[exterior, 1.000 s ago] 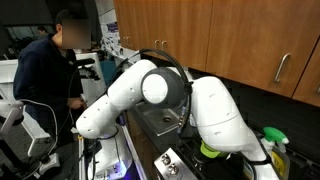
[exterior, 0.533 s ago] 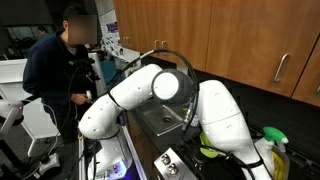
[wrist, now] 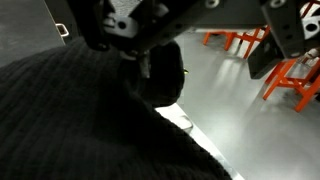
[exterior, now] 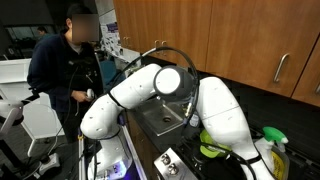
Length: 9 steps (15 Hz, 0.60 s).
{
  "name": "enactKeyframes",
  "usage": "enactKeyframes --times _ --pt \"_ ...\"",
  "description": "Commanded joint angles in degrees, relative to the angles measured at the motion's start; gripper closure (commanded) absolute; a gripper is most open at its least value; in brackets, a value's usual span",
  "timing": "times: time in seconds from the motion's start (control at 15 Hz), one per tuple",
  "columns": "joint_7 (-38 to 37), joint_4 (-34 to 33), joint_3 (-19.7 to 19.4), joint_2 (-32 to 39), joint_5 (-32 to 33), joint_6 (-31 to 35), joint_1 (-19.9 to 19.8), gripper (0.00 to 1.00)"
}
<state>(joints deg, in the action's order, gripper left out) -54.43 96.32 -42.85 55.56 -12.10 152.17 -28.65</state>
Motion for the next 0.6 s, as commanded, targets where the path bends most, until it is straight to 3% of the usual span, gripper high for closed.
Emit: enactKeyframes --times 0.0,0.53 --pt "-0.3 -0.2 0.2 -0.1 0.4 -0.1 -0.2 0.00" --pt "0.2 -4.3 3.0 1.5 -0.5 -6.6 -5.5 0.00"
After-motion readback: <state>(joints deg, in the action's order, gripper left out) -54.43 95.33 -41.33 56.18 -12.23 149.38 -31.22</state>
